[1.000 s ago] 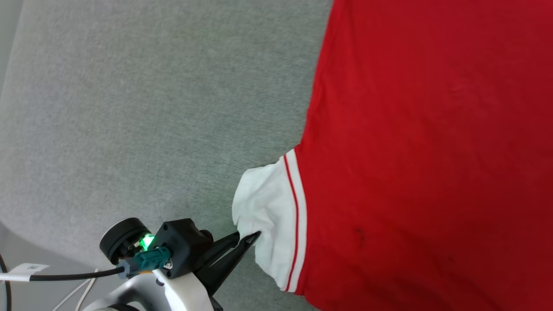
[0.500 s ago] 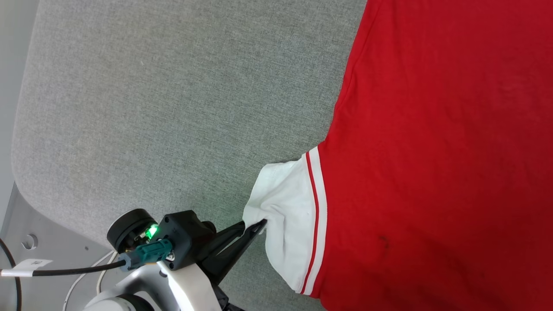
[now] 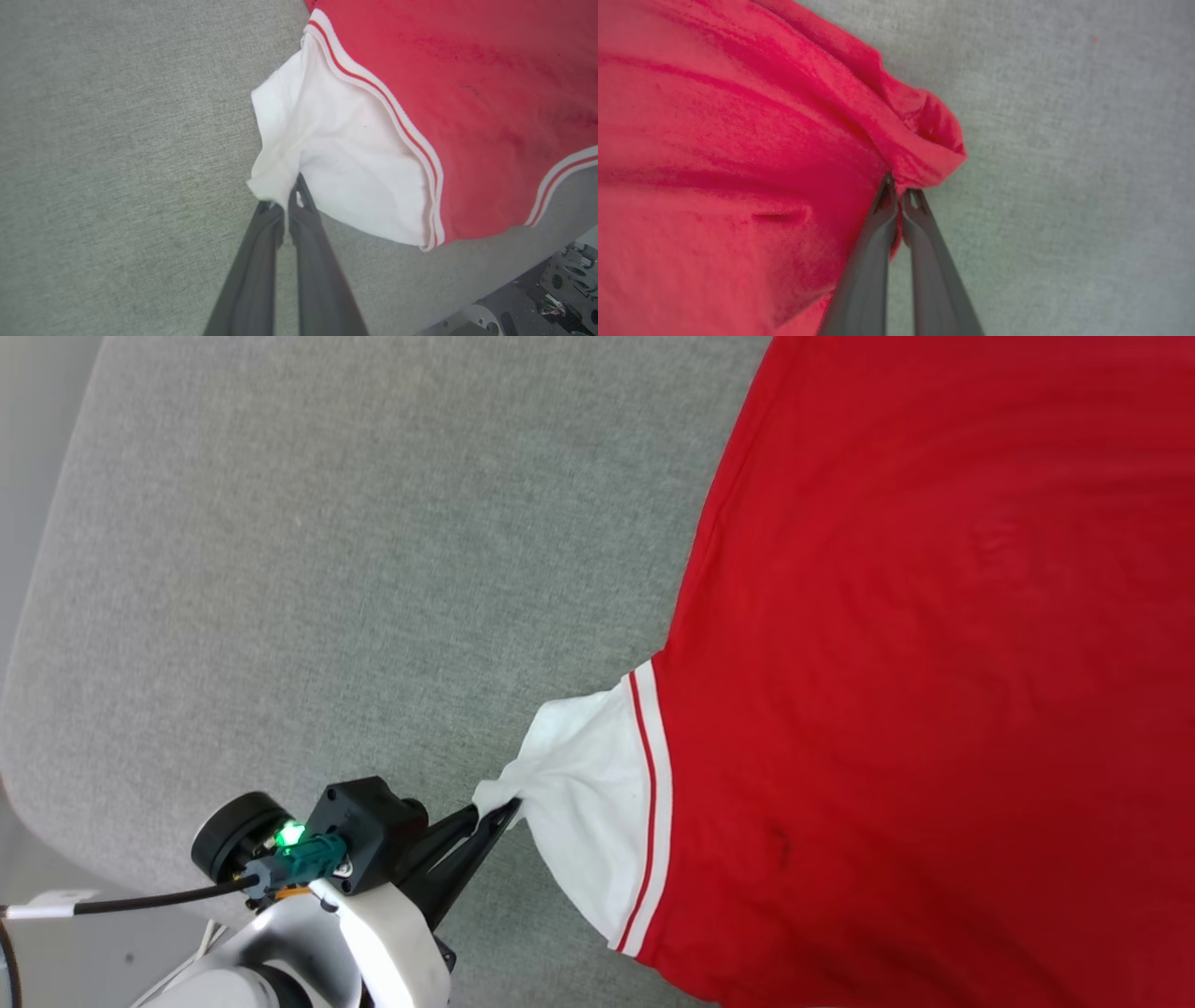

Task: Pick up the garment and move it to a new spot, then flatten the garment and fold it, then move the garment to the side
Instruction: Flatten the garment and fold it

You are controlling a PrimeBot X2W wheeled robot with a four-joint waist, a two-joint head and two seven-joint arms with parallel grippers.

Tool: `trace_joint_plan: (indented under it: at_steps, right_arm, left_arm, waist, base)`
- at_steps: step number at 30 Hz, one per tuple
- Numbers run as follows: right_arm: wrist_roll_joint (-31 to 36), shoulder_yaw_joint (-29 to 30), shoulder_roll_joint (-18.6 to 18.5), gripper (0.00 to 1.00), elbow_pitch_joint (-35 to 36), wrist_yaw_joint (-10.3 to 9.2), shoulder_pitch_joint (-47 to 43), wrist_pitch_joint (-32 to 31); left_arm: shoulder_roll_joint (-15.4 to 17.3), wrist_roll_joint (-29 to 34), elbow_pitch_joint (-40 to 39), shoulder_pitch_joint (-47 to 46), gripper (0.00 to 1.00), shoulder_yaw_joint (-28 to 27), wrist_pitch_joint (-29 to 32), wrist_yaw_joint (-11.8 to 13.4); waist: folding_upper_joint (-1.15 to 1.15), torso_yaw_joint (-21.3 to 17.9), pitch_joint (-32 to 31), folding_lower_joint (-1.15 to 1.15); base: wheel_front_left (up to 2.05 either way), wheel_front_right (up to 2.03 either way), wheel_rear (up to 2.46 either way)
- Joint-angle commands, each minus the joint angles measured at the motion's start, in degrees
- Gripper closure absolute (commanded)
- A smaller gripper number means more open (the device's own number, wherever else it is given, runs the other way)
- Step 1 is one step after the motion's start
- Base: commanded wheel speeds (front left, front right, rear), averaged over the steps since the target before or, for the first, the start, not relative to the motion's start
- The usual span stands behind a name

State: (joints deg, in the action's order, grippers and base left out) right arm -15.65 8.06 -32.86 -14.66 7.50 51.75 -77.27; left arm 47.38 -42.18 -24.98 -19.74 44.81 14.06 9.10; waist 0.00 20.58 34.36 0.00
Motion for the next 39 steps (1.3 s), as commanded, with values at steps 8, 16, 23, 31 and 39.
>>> trace_joint_plan:
  at_steps: [8,16,23,31,39]
  right_arm:
    - [-7.2,-0.5,0.2,1.0,5.9,-0.02,-17.4,2.6]
    - [-11.6,1.3,1.4,1.0,12.6,-0.03,-33.9,5.0]
    - [-15.0,7.7,6.0,1.0,19.6,-0.03,-49.8,6.7]
    - [-15.9,9.3,10.9,1.0,24.6,-0.03,-61.2,10.1]
    - [-18.5,8.2,9.4,0.0,27.4,-0.02,-58.3,12.5]
  left_arm:
    - [0.8,-1.1,1.7,3.9,1.0,0.4,-0.2,2.1]
    - [0.8,-2.8,4.5,6.9,1.0,1.0,-0.6,3.2]
    - [0.3,-3.9,5.8,9.0,1.0,1.6,-1.2,3.8]
    - [-0.8,-4.6,6.5,10.7,1.0,2.1,-2.0,4.6]
    - [-0.9,-4.0,6.1,9.8,1.0,2.2,-1.9,4.4]
  waist:
    - [0.0,-7.5,-11.9,0.0]
    - [0.0,-11.8,-18.2,0.0]
    - [0.0,-14.0,-22.1,0.0]
    - [0.0,-15.3,-24.0,0.0]
    - [0.0,-14.8,-23.2,0.0]
  base:
    - [0.0,0.0,0.0]
    - [0.0,0.0,0.0]
    - [0.0,0.0,0.0]
    - [0.0,0.0,0.0]
    - [0.0,0.0,0.0]
